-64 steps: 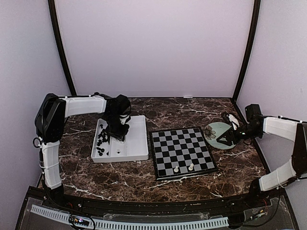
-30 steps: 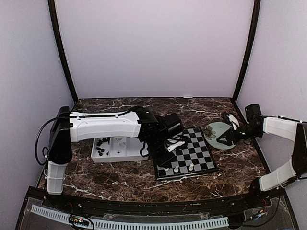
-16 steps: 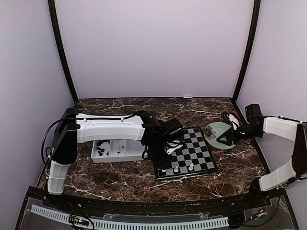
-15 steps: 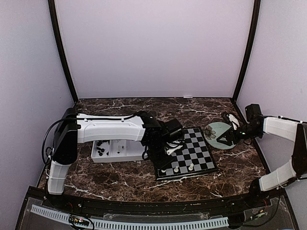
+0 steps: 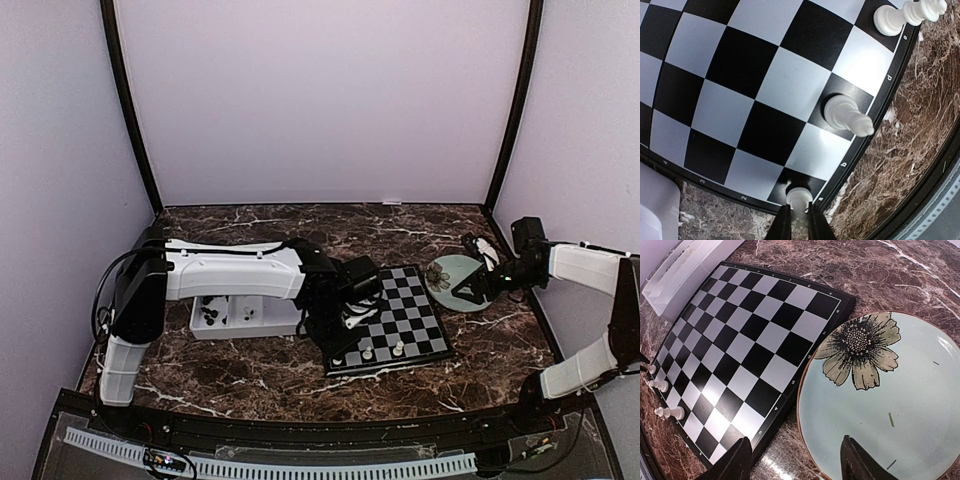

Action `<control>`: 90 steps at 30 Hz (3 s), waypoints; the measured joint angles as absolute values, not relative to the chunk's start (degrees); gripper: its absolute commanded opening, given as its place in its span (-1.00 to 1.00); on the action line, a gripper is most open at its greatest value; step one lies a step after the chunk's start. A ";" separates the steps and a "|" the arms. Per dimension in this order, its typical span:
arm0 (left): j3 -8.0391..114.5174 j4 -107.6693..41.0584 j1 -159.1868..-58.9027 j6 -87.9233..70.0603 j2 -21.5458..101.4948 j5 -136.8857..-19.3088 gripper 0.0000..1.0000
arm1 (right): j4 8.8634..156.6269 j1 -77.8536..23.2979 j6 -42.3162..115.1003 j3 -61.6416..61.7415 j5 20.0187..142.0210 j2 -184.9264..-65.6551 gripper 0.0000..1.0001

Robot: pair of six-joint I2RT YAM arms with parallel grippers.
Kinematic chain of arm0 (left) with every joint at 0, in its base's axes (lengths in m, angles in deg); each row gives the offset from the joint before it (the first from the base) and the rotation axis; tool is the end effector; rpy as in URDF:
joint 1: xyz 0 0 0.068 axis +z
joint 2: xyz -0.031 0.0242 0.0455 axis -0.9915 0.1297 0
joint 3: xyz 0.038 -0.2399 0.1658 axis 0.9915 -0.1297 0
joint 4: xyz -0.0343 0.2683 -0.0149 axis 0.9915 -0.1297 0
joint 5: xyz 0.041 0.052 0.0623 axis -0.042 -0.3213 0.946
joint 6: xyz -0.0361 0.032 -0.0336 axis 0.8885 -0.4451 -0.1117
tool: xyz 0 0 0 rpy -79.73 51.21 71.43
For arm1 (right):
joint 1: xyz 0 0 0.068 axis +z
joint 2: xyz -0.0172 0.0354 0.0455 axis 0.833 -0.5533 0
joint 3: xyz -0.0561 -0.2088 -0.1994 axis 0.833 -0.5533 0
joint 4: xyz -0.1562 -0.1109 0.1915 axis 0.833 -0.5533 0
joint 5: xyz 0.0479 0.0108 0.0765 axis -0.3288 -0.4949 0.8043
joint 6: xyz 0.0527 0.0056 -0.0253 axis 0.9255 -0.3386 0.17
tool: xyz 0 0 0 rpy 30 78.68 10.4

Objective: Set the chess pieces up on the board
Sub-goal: Place the rook at a1, then adjust the chess pile in the storage box.

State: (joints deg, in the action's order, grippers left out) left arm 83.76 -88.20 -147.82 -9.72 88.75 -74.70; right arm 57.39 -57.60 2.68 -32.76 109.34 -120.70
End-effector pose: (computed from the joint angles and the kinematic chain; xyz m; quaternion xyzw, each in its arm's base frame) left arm 0.1939 -0.4297 0.2003 0.4582 0.8773 -0.1173 0.0817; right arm 0.2540 0.0197 0.2065 -0.2831 0.8769 0.2285 0.3141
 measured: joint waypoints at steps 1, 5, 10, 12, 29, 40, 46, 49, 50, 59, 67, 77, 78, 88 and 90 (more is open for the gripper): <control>83.76 -88.20 -147.82 -9.72 88.75 -74.70 -0.65 | 57.39 -57.60 2.68 -32.76 109.34 -120.70 0.25; 83.74 -88.23 -147.82 -9.53 88.77 -74.66 -0.54 | 57.39 -57.60 2.66 -32.76 109.34 -120.70 0.25; 83.74 -88.31 -147.82 -9.38 88.90 -74.63 -0.43 | 57.39 -57.60 2.64 -32.76 109.34 -120.70 0.25; 83.83 -88.71 -147.82 -9.38 89.01 -74.66 -0.38 | 57.39 -57.60 2.66 -32.76 109.34 -120.70 0.25; 92.22 -92.79 -129.48 -7.87 76.38 -68.78 -0.29 | 57.36 -57.60 2.46 -32.76 109.37 -120.79 0.25; 83.57 -91.20 -114.21 -4.54 78.10 -60.78 -0.46 | 57.34 -57.60 2.44 -32.76 109.30 -121.27 0.25; 83.57 -90.81 -112.43 -4.11 83.83 -60.32 -0.38 | 57.34 -57.60 2.44 -32.76 109.08 -121.27 0.25; 83.57 -90.32 -111.91 -2.51 84.71 -60.27 -0.34 | 57.34 -57.60 2.42 -32.76 109.08 -121.27 0.25; 83.57 -90.26 -111.69 -1.77 84.77 -60.12 -0.34 | 57.34 -57.60 2.44 -32.76 109.08 -121.27 0.25; 82.91 -88.84 -109.62 3.89 85.75 -60.16 -0.38 | 57.34 -57.60 2.35 -32.76 109.10 -121.27 0.25; 81.58 -87.40 -108.65 5.90 87.57 -60.82 -0.43 | 57.19 -57.60 2.20 -32.76 109.13 -121.27 0.25; 81.38 -86.87 -108.41 6.34 87.61 -60.73 -0.52 | 57.10 -57.60 2.16 -32.76 109.13 -121.27 0.25; 81.38 -86.63 -108.41 6.34 87.66 -60.75 -0.52 | 57.10 -57.60 2.16 -32.76 109.13 -121.27 0.25; 83.63 -86.54 -109.94 6.34 88.55 -59.62 -0.52 | 56.90 -57.60 2.11 -32.76 109.13 -121.27 0.25; 84.25 -86.65 -110.69 6.49 88.57 -59.27 -0.52 | 56.86 -57.60 2.03 -32.76 109.13 -121.27 0.25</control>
State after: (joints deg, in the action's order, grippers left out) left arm 84.25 -86.65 -110.69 6.49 88.57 -59.27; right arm 56.86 -57.60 2.03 -32.76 109.13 -121.27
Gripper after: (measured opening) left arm 0.239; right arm 0.624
